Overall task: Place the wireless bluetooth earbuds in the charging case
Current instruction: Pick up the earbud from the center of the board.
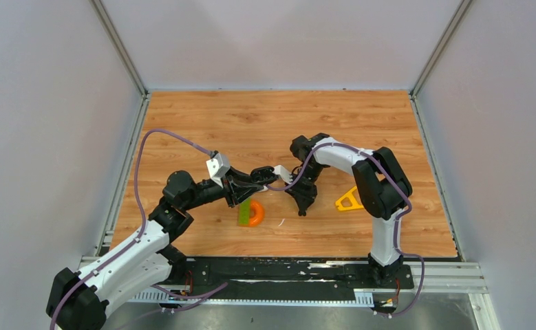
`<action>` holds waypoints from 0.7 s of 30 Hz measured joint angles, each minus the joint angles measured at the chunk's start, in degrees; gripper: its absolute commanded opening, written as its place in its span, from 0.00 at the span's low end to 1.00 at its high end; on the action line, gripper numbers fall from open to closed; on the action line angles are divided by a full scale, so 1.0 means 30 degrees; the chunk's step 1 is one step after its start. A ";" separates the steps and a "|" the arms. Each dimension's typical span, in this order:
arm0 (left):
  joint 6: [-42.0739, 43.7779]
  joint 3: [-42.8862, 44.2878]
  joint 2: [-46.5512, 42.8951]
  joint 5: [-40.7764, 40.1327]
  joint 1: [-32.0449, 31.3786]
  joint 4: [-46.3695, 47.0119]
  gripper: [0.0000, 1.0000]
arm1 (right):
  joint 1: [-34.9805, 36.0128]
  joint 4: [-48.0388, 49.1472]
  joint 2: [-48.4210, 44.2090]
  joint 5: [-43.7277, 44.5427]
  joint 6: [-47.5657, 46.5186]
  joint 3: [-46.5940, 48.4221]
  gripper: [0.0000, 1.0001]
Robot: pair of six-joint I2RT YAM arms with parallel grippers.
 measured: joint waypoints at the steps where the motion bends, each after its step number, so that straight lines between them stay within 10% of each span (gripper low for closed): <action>1: 0.0007 0.0007 0.0000 0.0000 0.0007 0.0000 0.01 | -0.0036 -0.0066 0.0000 -0.0015 -0.0007 0.0015 0.14; 21: 0.0015 0.0036 0.0000 -0.0044 0.0007 -0.0029 0.01 | -0.0546 0.0838 0.0000 0.0022 0.0219 0.0022 0.31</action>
